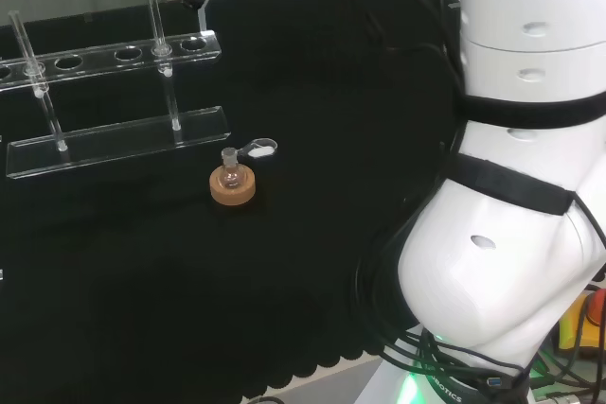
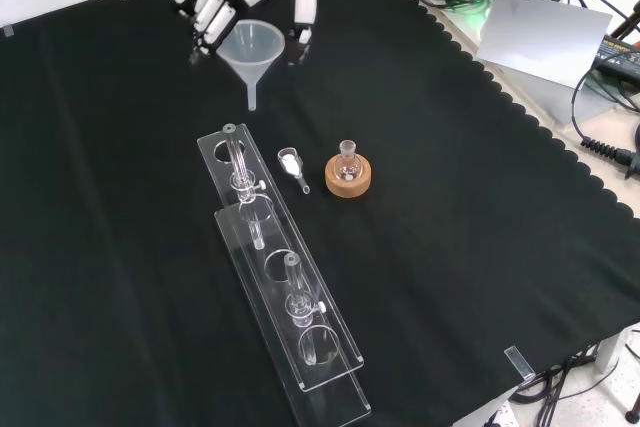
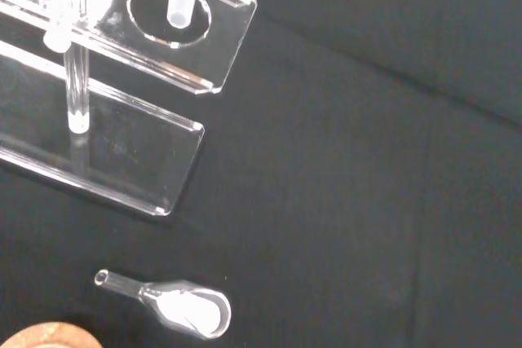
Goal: Place the funnel on the round-bottom flask.
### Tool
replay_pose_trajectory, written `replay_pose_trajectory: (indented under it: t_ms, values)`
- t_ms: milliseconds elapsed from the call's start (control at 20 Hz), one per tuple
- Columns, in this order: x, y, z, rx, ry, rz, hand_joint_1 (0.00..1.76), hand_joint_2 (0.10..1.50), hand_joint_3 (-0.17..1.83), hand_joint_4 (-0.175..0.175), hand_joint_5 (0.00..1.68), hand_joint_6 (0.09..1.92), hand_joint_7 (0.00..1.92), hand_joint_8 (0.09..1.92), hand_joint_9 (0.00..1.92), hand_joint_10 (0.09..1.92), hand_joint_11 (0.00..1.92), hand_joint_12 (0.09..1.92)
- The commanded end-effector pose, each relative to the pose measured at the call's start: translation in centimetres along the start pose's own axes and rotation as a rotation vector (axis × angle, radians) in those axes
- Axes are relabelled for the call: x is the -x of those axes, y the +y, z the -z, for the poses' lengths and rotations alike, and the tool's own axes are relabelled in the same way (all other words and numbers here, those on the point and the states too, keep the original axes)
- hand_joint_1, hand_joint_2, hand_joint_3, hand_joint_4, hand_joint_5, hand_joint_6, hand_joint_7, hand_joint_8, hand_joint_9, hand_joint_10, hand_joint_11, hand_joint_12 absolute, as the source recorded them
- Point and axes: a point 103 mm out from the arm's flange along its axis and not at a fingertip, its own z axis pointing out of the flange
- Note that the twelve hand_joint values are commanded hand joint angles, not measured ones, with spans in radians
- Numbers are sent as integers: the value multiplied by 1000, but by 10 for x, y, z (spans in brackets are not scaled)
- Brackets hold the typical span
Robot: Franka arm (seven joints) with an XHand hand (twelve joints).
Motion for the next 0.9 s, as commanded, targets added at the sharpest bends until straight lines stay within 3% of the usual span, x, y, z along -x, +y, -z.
replay_pose_trajectory:
  t_ms: [50,500,650,900]
  values:
    - [-1,-39,0,2,10,-33,714,762,458,-38,525,87,487,659,680,542,222,1385]
    - [-3,-69,-13,-3,21,-48,714,758,466,-38,526,87,486,661,680,541,230,1382]
    - [-7,-88,-28,8,21,-55,714,756,468,-38,527,87,486,662,680,540,233,1381]
    - [-13,-97,-53,-33,24,-62,715,754,471,-38,528,87,485,662,680,540,237,1380]
